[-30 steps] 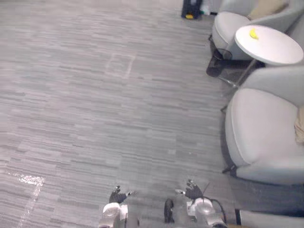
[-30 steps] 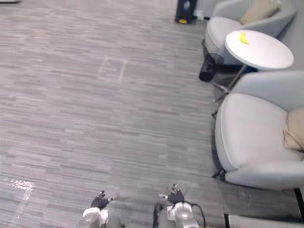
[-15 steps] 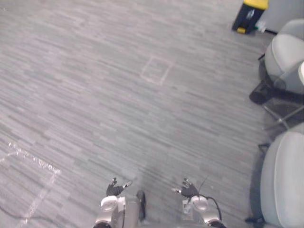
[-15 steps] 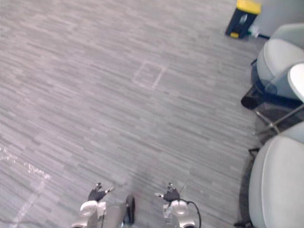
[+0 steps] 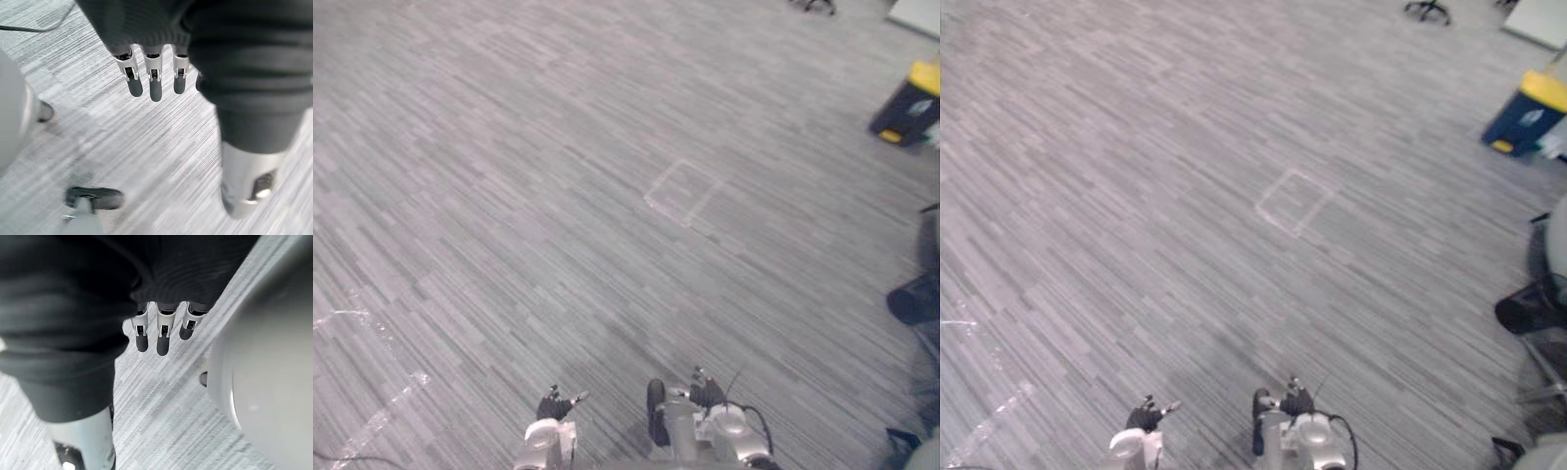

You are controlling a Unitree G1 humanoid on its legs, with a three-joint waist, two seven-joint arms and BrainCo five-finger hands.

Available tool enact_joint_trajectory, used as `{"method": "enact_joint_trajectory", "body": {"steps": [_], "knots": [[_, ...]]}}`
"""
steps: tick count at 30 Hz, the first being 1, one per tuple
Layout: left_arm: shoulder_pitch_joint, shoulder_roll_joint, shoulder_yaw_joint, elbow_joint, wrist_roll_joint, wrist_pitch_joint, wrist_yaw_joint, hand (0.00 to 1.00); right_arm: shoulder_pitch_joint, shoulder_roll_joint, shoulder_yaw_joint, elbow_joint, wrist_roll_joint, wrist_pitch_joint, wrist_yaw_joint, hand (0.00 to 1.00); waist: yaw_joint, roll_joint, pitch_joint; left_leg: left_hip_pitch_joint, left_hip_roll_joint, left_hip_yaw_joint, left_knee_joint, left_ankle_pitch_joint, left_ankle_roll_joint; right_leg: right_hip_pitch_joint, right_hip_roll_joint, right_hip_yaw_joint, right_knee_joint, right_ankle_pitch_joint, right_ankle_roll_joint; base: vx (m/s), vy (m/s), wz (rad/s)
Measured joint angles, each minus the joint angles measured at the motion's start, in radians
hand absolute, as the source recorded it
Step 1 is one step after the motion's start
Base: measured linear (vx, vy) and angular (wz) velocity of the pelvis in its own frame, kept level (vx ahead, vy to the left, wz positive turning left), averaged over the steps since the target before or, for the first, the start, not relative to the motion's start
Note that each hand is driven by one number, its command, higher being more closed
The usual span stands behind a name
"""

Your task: Organize the slippers on the shoe rack

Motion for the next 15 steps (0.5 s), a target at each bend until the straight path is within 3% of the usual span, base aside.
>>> {"method": "enact_joint_trajectory", "body": {"steps": [1, 3, 6, 7, 9, 10, 11, 12, 13, 14, 15], "knots": [[0.005, -0.004, 0.025, -0.031, -0.003, -0.006, 0.0, 0.0, 0.003, 0.007, 0.011, 0.0, 0.001, 0.001, 0.0, 0.0, 0.03, 0.007, 0.004, -0.087, 0.062, 0.073, 0.215, 0.013, 0.012, 0.084, 0.032, 0.008, -0.042, -0.027, -0.025, 0.52, -0.156, 0.21], [0.009, -0.001, 0.028, -0.074, -0.011, -0.008, 0.001, 0.0, 0.011, 0.028, 0.015, 0.009, 0.002, 0.004, -0.002, 0.0, 0.051, 0.003, 0.009, -0.192, 0.096, 0.136, 0.34, -0.045, 0.036, 0.195, 0.049, 0.026, -0.092, -0.064, -0.046, 0.49, -0.102, -0.23], [0.012, 0.009, 0.022, -0.101, -0.027, -0.009, 0.001, 0.0, 0.004, 0.044, 0.013, 0.008, 0.007, 0.004, -0.007, 0.0, 0.064, -0.014, 0.009, -0.324, 0.092, 0.218, 0.233, -0.112, 0.064, 0.304, 0.036, 0.066, -0.161, -0.083, -0.042, 0.5, -0.029, -0.44], [0.011, 0.011, 0.021, -0.108, -0.035, -0.01, 0.001, 0.0, 0.001, 0.042, 0.01, 0.009, 0.013, 0.003, -0.009, 0.0, 0.072, -0.015, 0.01, -0.367, 0.068, 0.245, 0.062, -0.122, 0.068, 0.356, 0.009, 0.089, -0.197, -0.097, -0.021, 0.57, 0.109, -0.58], [0.013, 0.014, 0.017, -0.104, -0.041, -0.011, 0.001, 0.0, 0.004, 0.036, -0.008, 0.009, 0.046, 0.002, -0.012, 0.0, 0.074, -0.012, 0.008, -0.386, 0.01, 0.211, -0.31, -0.029, 0.068, 0.418, -0.038, 0.127, -0.23, -0.132, 0.012, 0.58, 0.15, -0.59], [0.015, 0.015, 0.015, -0.104, -0.043, -0.01, 0.0, 0.0, 0.005, 0.034, -0.009, 0.012, 0.046, 0.002, -0.013, 0.0, 0.076, -0.009, 0.006, -0.384, 0.002, 0.193, -0.362, 0.044, 0.06, 0.43, -0.042, 0.141, -0.238, -0.139, 0.012, 0.49, 0.201, -0.6], [0.013, 0.025, 0.009, -0.087, -0.045, -0.012, 0.001, 0.0, 0.004, 0.031, -0.006, 0.02, 0.045, 0.002, -0.012, 0.0, 0.091, -0.011, 0.003, -0.353, -0.026, 0.193, -0.4, 0.12, 0.085, 0.452, -0.06, 0.186, -0.241, -0.143, 0.012, 0.61, 0.255, -0.37], [0.009, 0.037, 0.009, -0.074, -0.046, -0.011, 0.002, 0.0, 0.004, 0.036, -0.004, 0.019, 0.045, 0.001, -0.013, 0.0, 0.078, -0.027, -0.006, -0.348, -0.043, 0.201, -0.407, 0.097, 0.079, 0.44, -0.079, 0.199, -0.22, -0.129, -0.002, 0.72, 0.316, -0.3], [0.009, 0.048, 0.011, -0.061, -0.048, -0.011, 0.002, 0.0, 0.004, 0.04, -0.005, 0.021, 0.045, 0.001, -0.01, 0.0, 0.072, -0.033, -0.011, -0.356, -0.052, 0.205, -0.357, 0.053, 0.102, 0.387, -0.092, 0.248, -0.123, -0.111, 0.011, 0.59, 0.265, -0.03], [0.008, 0.057, 0.01, -0.06, -0.049, -0.008, 0.002, 0.0, 0.009, 0.041, -0.006, 0.025, 0.044, 0.001, -0.009, 0.0, 0.07, -0.04, -0.013, -0.351, -0.051, 0.224, -0.333, 0.036, 0.129, 0.37, -0.097, 0.279, -0.067, -0.113, 0.026, 0.59, 0.244, -0.29], [0.013, 0.069, 0.012, -0.045, -0.049, -0.008, 0.004, 0.0, 0.006, 0.041, -0.006, 0.033, 0.042, 0.001, -0.005, 0.0, 0.075, -0.056, -0.014, -0.318, -0.053, 0.264, -0.306, -0.004, 0.152, 0.335, -0.109, 0.314, 0.061, -0.108, 0.071, 0.68, 0.223, -0.98]]}}
